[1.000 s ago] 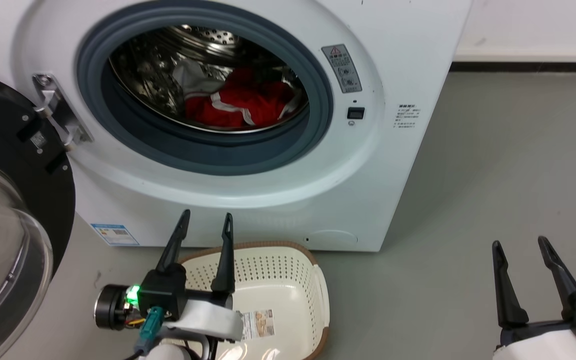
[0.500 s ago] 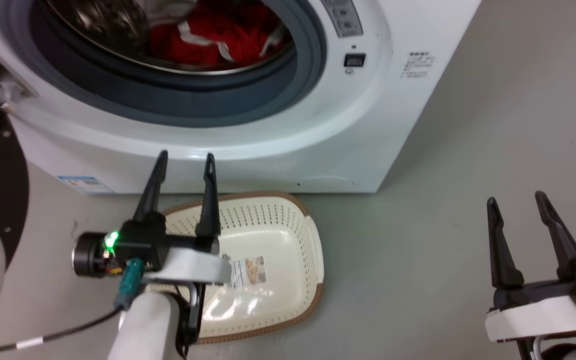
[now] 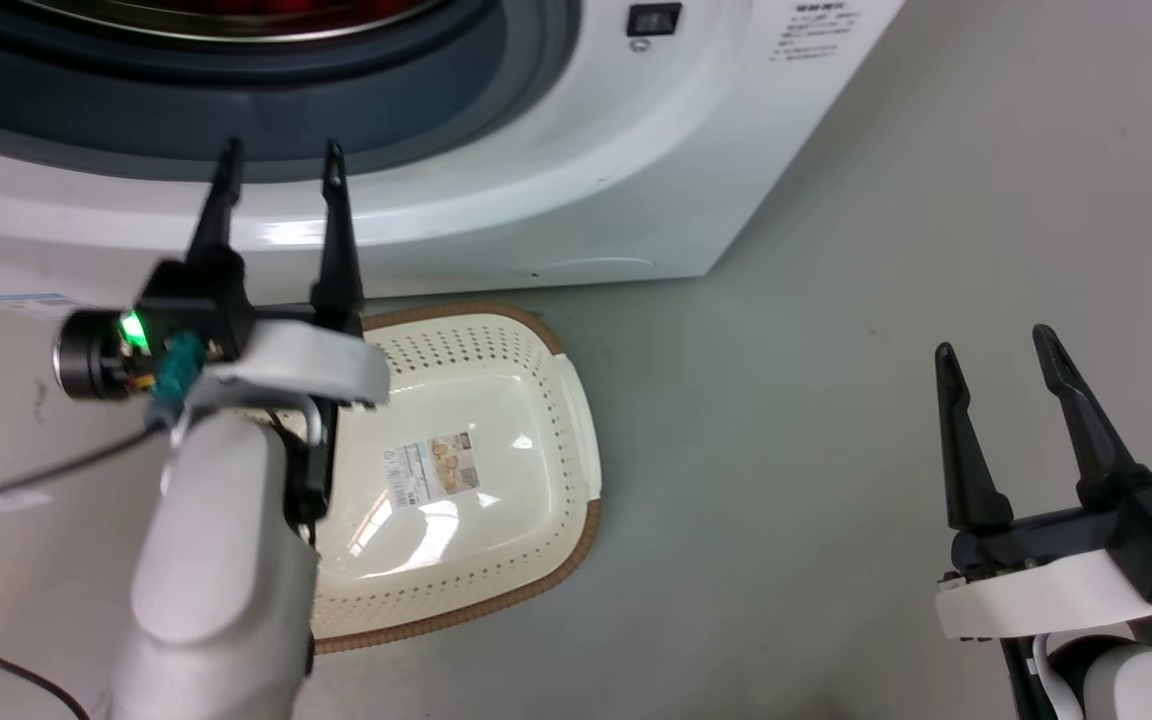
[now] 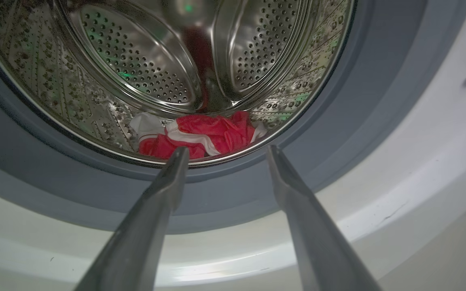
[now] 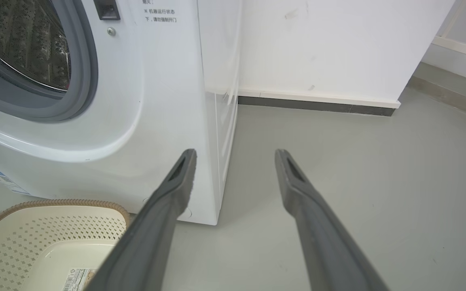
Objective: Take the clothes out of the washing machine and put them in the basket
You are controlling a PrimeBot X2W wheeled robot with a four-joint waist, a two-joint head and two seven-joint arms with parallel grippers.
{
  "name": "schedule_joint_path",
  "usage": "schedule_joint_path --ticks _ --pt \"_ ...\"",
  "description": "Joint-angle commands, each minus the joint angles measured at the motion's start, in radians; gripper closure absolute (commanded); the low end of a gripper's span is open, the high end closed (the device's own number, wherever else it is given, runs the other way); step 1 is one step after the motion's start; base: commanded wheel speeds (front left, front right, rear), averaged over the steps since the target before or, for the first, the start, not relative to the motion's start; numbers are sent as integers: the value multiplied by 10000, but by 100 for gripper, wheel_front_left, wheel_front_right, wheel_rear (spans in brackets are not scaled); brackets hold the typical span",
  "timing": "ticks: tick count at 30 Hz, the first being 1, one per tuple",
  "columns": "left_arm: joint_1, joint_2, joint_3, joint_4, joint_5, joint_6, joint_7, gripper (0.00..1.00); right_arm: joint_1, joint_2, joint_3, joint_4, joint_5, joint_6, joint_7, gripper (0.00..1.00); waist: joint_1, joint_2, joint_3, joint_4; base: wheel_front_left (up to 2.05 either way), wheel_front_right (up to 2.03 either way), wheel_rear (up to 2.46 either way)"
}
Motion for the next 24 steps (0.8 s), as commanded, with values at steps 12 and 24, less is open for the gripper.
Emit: schedule_joint_path --ticks 12,24 --pt "-3537 1016 422 3766 -145 -367 107 0 -496 -5 483 614 403 -3 -457 0 -1 0 1051 -940 0 0 0" --pt "-6746 2068 363 6265 -164 -730 1402 0 -983 -3 1024 1253 811 -3 -847 0 -1 0 1842 -1630 0 0 0"
